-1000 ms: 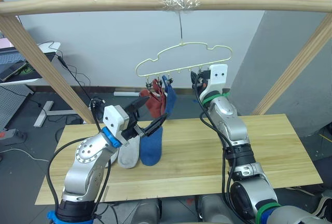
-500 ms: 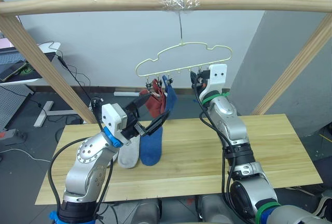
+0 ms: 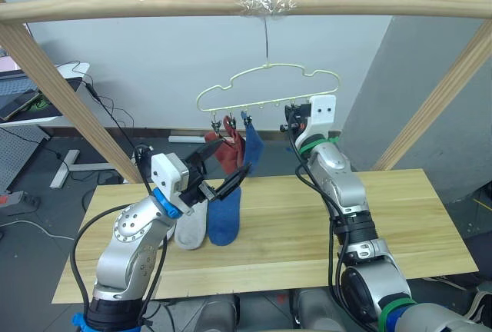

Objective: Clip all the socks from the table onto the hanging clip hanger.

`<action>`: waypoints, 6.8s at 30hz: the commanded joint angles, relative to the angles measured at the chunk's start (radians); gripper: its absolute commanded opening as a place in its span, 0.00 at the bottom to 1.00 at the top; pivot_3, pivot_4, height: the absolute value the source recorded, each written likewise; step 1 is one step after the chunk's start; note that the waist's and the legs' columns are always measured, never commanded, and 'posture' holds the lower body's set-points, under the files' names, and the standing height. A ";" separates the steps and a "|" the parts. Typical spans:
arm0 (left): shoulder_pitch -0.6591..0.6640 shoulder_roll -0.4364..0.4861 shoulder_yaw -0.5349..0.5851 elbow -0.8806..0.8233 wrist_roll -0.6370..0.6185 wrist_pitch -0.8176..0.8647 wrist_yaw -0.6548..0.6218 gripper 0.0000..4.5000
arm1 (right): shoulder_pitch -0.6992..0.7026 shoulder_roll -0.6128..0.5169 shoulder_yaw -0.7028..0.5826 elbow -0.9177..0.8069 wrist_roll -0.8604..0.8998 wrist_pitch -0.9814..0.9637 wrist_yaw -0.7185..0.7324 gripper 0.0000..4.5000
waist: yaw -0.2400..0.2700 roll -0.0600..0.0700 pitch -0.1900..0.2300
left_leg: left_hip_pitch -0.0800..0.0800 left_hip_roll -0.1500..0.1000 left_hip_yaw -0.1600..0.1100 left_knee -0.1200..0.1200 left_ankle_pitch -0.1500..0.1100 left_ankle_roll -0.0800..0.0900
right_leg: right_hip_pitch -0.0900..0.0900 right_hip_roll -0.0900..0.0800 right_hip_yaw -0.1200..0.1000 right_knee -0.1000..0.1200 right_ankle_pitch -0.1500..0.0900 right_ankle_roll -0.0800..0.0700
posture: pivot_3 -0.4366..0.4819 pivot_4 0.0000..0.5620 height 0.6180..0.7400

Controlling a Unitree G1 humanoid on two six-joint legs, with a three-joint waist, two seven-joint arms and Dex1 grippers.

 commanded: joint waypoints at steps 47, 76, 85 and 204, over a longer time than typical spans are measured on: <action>-0.191 -0.131 -0.180 0.803 0.462 0.043 0.107 0.18 | 0.059 -0.081 -0.036 -0.290 0.043 0.263 0.005 0.00 | -0.029 0.001 0.000 | 0.000 0.000 -0.001 0.004 0.000 0.000 | 0.002 0.000 0.000 0.001 -0.001 0.006 | 0.34 0.26 1.00; -0.231 -0.128 -0.203 0.713 0.485 0.094 0.127 0.75 | 0.000 -0.138 -0.037 -0.252 0.077 0.304 0.057 0.00 | -0.025 0.001 0.000 | -0.002 -0.001 -0.001 0.005 0.000 0.000 | 0.001 0.000 0.000 0.000 -0.001 0.007 | 0.36 0.23 1.00; -0.316 -0.135 -0.233 0.817 0.542 0.162 0.148 1.00 | -0.004 -0.135 -0.039 -0.238 0.072 0.296 0.047 0.00 | -0.028 0.001 0.000 | -0.002 -0.001 -0.001 0.005 0.000 0.000 | 0.001 0.000 0.000 0.000 -0.001 0.007 | 0.34 0.24 1.00; -0.443 -0.296 -0.055 0.584 0.106 0.214 0.001 0.78 | 0.194 -0.386 -0.113 -0.765 0.430 0.736 0.106 1.00 | -0.087 0.007 -0.004 | -0.005 -0.001 0.001 0.009 0.000 0.001 | 0.001 0.000 0.001 0.000 -0.001 0.010 | 0.27 0.22 1.00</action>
